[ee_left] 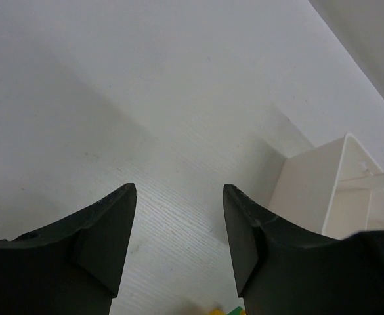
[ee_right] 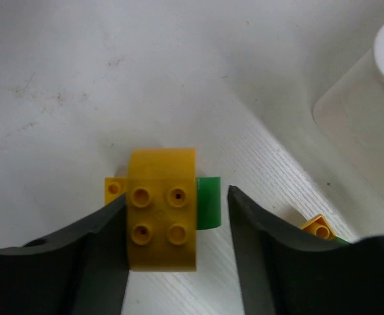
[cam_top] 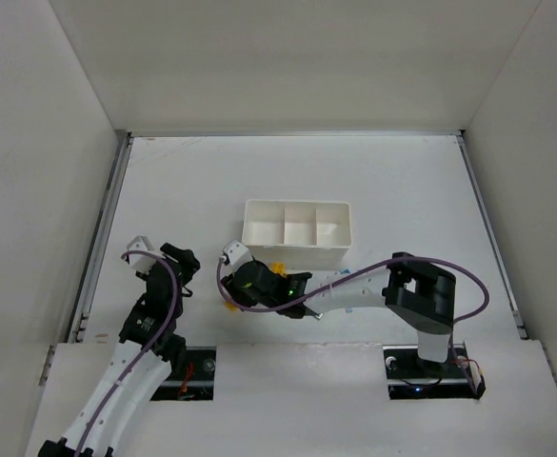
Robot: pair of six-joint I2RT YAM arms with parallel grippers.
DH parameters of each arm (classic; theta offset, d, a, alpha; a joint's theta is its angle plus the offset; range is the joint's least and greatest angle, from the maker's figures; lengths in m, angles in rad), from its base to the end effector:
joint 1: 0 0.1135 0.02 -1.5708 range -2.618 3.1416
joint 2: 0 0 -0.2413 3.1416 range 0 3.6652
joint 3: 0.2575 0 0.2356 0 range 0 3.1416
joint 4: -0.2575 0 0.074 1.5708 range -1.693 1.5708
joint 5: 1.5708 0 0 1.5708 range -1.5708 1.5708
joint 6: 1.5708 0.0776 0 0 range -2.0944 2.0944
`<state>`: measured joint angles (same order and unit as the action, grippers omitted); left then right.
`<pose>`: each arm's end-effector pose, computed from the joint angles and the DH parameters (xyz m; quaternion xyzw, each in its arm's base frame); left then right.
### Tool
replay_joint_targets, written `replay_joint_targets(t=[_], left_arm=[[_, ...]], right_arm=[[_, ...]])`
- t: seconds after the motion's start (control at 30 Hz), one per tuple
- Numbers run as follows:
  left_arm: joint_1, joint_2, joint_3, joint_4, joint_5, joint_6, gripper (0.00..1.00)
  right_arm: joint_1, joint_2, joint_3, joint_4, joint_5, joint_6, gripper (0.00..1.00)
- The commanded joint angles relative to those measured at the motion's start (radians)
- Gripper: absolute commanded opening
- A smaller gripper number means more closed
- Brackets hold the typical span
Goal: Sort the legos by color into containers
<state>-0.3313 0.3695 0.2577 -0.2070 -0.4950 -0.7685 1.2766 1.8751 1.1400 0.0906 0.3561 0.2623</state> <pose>0.1663 -0.0182 0.1903 -0.3105 0.7359 -0.1276 0.5881 0.1473 0.3930 0.1473 -0.3585 0.8081 0.1921 0.4261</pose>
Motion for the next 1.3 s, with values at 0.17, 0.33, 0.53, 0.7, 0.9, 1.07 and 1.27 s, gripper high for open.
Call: replay_joint_targets(t=[0.17,0.33,0.53,0.7,0.9,1.07,1.27], left_arm=[[0.007,0.008,-0.015,0.004,0.056,-0.009,0.53],[-0.007,0.019,0.008,0.006,0.078,0.001,0.55],[-0.018,0.000,0.070,0.008,0.186,0.005,0.59],[-0.019,-0.010,0.132,0.043,0.314,-0.026,0.58],[-0.048,0.005,0.121,0.174,0.458,-0.069,0.59],[-0.100,0.046,0.091,0.316,0.486,-0.097,0.62],[-0.160,0.126,0.077,0.472,0.477,-0.098,0.63]], right_arm=[[0.002,0.004,0.053,0.024,0.009,0.000,0.38],[0.000,-0.077,0.021,0.055,0.009,0.012,0.36],[-0.068,-0.209,-0.003,0.087,0.011,0.008,0.36],[-0.167,-0.297,-0.032,0.112,-0.002,0.006,0.36],[-0.250,-0.363,-0.051,0.136,-0.060,0.020,0.36],[-0.277,-0.381,-0.060,0.150,-0.089,0.057,0.35],[-0.312,-0.396,-0.089,0.182,-0.157,0.124,0.34]])
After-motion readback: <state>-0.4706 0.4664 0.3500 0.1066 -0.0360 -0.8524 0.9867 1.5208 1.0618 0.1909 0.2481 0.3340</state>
